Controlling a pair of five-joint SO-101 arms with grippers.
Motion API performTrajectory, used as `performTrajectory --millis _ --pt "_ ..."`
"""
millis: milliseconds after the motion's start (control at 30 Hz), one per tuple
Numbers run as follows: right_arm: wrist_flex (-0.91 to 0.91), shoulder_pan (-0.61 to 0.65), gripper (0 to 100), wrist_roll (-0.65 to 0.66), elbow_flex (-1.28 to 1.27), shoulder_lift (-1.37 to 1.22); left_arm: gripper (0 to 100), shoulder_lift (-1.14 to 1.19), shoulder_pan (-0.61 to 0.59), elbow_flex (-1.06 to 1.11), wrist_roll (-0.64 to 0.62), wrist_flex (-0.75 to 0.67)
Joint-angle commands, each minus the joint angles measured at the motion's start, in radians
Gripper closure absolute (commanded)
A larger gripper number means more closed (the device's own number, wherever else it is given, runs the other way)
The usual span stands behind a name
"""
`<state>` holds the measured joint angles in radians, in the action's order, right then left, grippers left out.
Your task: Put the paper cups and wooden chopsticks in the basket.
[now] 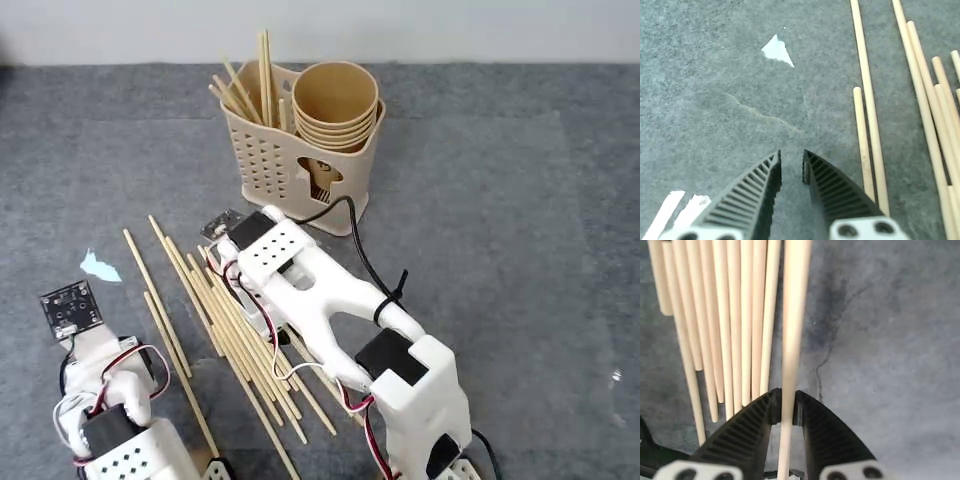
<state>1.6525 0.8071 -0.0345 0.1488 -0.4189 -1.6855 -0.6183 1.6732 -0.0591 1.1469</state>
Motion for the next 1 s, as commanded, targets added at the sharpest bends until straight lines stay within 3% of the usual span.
performTrajectory --millis 0,633,800,967 --pt "0.079 -0.005 99.1 0.012 0.112 0.010 92 -0.003 -0.008 -0.013 0.006 -0.005" --pt "0.117 -0.012 99.1 0.167 0.414 0.438 92 -0.003 -0.008 -0.013 0.006 -0.005" --pt "0.015 -0.030 99.1 0.221 0.539 0.437 92 -0.003 -0.008 -0.013 0.006 -0.005" --pt "-0.205 -0.122 99.1 0.250 0.597 0.437 92 -0.003 -0.008 -0.013 0.006 -0.005"
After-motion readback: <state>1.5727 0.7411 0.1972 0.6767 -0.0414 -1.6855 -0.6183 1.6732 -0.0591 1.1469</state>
